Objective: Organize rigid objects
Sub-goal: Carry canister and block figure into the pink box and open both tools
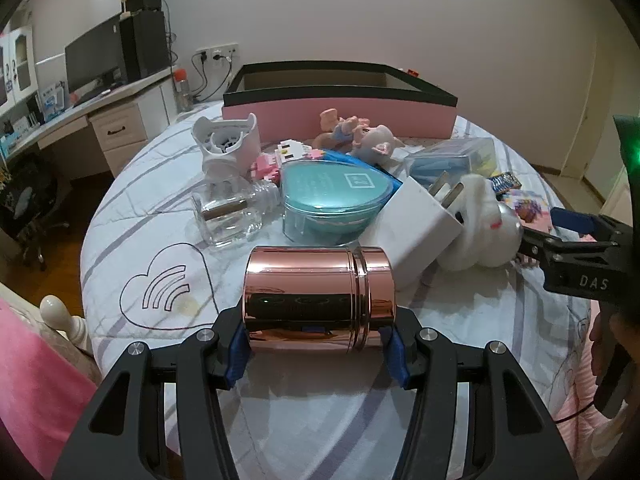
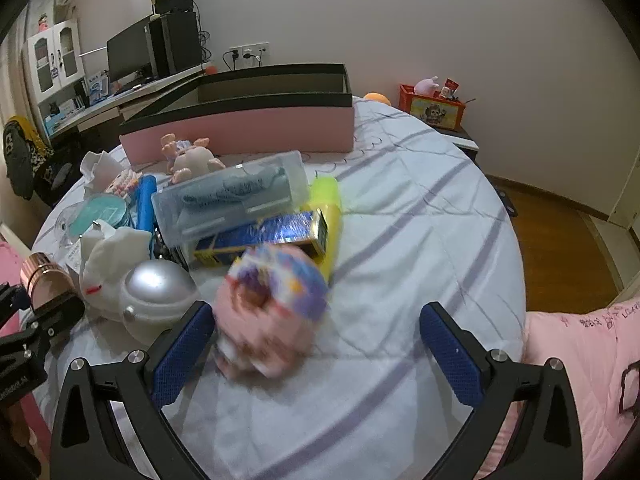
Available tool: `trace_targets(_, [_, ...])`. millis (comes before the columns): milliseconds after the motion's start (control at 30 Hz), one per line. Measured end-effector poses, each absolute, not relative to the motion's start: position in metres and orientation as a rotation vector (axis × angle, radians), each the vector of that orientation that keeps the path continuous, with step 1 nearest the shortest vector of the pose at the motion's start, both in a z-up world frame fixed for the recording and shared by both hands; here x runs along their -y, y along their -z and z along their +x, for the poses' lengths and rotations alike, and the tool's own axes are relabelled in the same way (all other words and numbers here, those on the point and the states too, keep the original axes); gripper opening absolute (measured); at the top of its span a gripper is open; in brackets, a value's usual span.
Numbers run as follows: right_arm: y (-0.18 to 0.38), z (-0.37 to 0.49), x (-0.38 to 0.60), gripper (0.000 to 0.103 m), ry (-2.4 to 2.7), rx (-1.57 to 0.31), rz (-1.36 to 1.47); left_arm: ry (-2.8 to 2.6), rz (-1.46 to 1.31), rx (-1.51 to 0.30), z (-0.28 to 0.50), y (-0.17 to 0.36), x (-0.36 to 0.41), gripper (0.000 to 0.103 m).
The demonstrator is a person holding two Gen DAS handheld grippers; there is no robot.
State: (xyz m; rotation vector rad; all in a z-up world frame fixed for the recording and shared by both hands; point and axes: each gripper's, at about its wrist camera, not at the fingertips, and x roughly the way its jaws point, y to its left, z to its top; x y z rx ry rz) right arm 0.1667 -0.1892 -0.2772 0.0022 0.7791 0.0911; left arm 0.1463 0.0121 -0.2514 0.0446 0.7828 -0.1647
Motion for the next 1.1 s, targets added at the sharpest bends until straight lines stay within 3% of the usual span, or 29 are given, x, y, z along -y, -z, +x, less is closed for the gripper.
trace_targets(267, [0.275, 0.163, 0.186, 0.052, -0.166, -0.764, 0.035, 0.184, 0.045, -0.777, 0.147, 0.245, -0.013, 0.055])
trace_targets(767, [0.223, 0.166, 0.195, 0.051, -0.183, -0.653, 0.063, 0.276, 0.058, -0.672, 0.174, 0.188, 0.001, 0.055])
trace_targets(1100, [0.171, 0.281, 0.166, 0.051, -0.294, -0.650, 0.033, 0.269, 0.112, -0.671, 0.299, 0.147, 0.007, 0.055])
